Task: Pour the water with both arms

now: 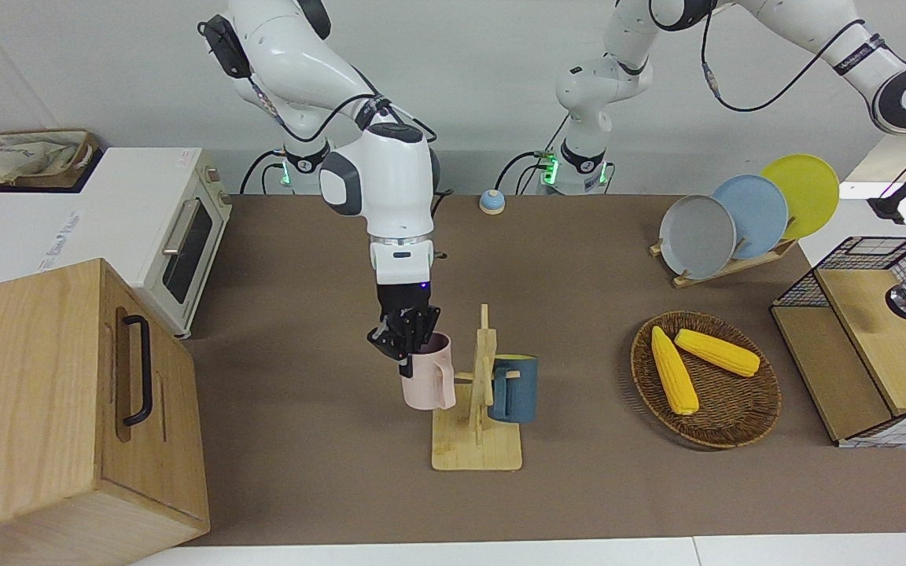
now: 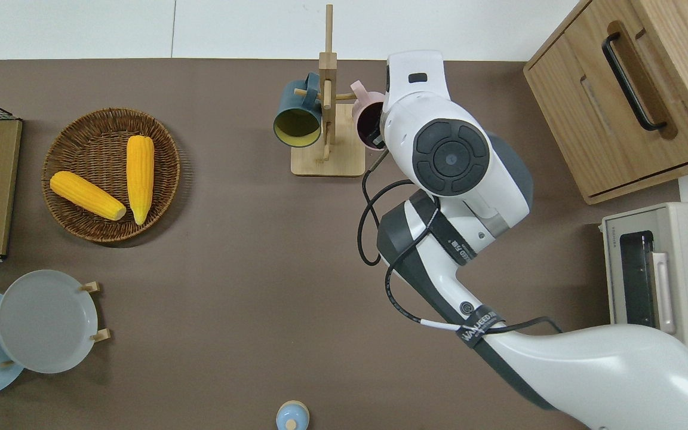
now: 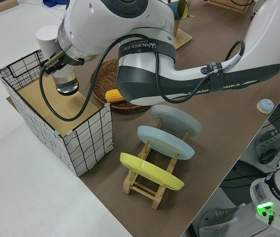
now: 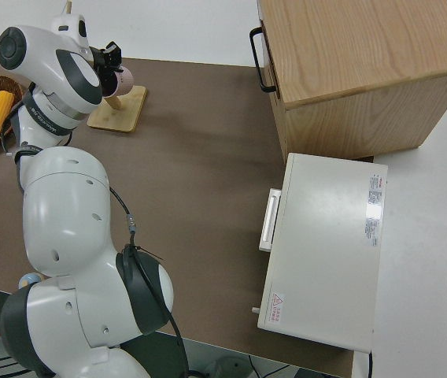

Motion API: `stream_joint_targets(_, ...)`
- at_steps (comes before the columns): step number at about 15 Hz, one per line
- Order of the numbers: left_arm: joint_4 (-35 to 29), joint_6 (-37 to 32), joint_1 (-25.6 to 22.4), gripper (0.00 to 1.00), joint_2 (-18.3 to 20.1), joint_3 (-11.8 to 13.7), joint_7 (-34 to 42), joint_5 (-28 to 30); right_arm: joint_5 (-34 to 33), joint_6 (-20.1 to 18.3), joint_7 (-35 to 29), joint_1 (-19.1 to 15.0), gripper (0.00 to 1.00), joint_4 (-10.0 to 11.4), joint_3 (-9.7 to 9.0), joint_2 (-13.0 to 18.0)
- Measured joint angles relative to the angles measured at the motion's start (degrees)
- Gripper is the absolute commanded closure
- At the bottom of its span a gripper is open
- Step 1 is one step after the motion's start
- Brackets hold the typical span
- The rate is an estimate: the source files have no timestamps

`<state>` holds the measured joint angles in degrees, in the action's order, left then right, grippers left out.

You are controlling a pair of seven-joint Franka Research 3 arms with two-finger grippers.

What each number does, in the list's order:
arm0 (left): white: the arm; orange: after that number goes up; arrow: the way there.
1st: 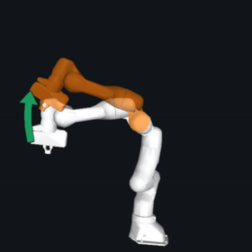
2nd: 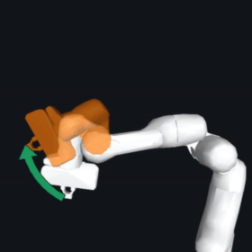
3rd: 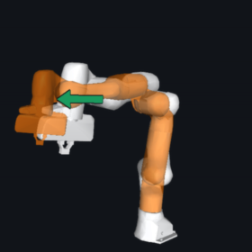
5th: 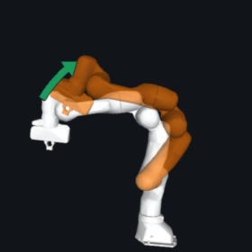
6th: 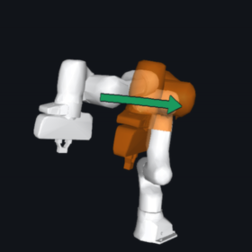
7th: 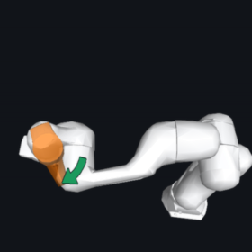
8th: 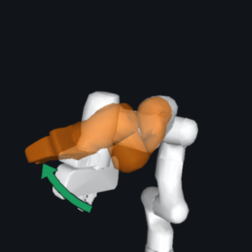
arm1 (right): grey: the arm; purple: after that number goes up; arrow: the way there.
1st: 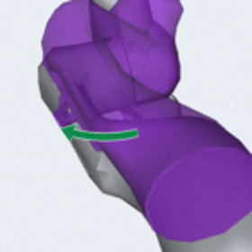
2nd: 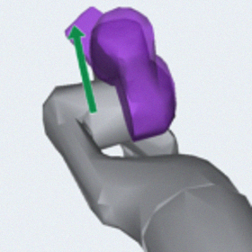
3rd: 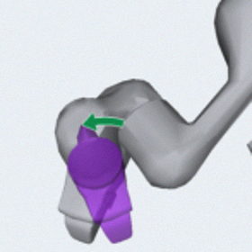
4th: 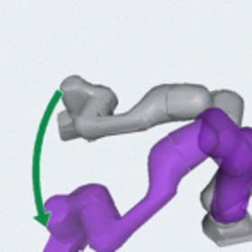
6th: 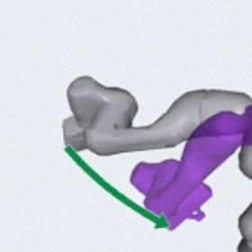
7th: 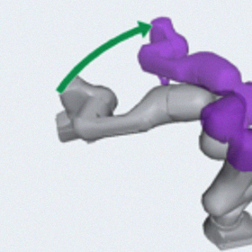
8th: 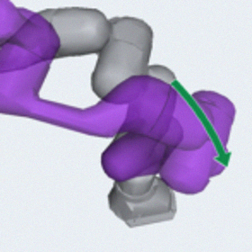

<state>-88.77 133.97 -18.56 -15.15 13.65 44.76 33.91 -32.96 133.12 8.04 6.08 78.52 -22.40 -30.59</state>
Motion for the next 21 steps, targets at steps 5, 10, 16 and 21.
stream_joint_targets(5,0.0,-0.14,0.0,1.0,0.17,0.0,0.0,-0.12,0.0,-0.21,0.72,-2.22,1.0,2.65,-0.02,2.73)
stream_joint_targets(10,0.0,-0.16,0.0,1.0,0.19,0.0,-0.01,-0.16,0.0,-0.44,6.5,-4.76,1.0,5.93,0.09,6.45)
stream_joint_targets(16,0.02,-1.2,0.0,1.0,0.61,0.0,-0.43,-0.39,1.27,-9.12,15.25,-7.51,1.0,7.38,3.77,10.69)
stream_joint_targets(21,0.27,-4.4,0.3,1.0,3.43,-1.05,-7.26,-6.78,23.0,-22.57,12.12,-8.63,1.0,7.49,5.79,13.12)
